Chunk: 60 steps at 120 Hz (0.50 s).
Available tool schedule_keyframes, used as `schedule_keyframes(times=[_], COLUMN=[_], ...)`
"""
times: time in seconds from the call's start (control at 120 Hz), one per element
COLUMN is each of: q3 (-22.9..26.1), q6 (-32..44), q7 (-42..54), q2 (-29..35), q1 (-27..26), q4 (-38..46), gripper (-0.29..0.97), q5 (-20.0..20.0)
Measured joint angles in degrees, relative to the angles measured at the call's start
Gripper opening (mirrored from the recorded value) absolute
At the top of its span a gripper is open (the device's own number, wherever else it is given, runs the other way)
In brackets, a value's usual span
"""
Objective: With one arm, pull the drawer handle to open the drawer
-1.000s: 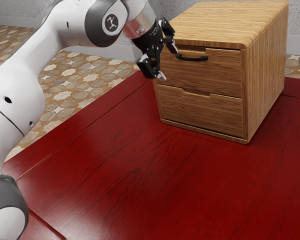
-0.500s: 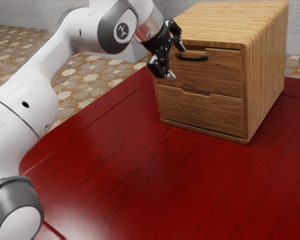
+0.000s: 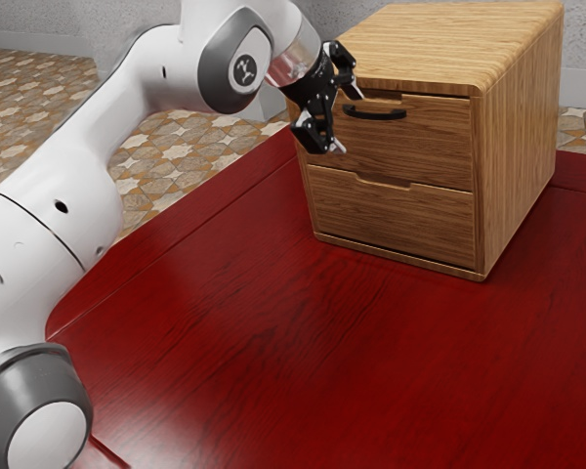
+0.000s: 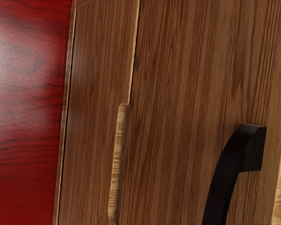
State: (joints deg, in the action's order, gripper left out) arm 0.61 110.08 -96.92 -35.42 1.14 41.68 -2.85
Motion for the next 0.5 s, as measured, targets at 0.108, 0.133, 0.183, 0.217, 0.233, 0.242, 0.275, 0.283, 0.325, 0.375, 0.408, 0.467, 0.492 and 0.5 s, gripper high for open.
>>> schedule_keyframes(times=[0.108,0.133,0.183,0.217,0.233,0.242,0.275,0.283,0.325,0.375,0.408,0.467,0.492,0.5], q3=[-0.13,-0.15,-0.19,-0.21,-0.23,-0.22,-0.22,-0.22,-0.21,-0.18,-0.18,-0.17,-0.17,-0.17], q6=[0.38,0.44,0.55,0.62,0.65,0.66,0.71,0.72,0.77,1.07,1.31,1.69,1.82,1.86], q7=[-0.02,-0.02,-0.03,-0.03,-0.04,-0.04,-0.04,-0.04,-0.05,-0.05,-0.05,-0.04,-0.04,-0.04], q2=[-0.06,-0.15,-0.30,-0.35,-0.38,-0.41,-0.57,-0.61,-0.84,-1.06,-1.20,-1.31,-1.33,-1.33], q1=[0.08,0.09,0.19,0.27,0.29,0.31,0.38,0.39,0.42,0.44,0.41,0.21,0.16,0.15], q4=[0.00,0.00,0.00,0.00,0.01,0.01,0.03,0.03,0.02,0.06,0.07,0.08,0.08,0.08], gripper=[0.68,0.68,0.68,0.68,0.68,0.68,0.68,0.68,0.68,0.68,0.68,0.68,0.68,0.68], q5=[-0.02,-0.02,-0.01,-0.02,-0.03,-0.03,-0.03,-0.03,-0.04,-0.04,-0.04,-0.05,-0.05,-0.05])
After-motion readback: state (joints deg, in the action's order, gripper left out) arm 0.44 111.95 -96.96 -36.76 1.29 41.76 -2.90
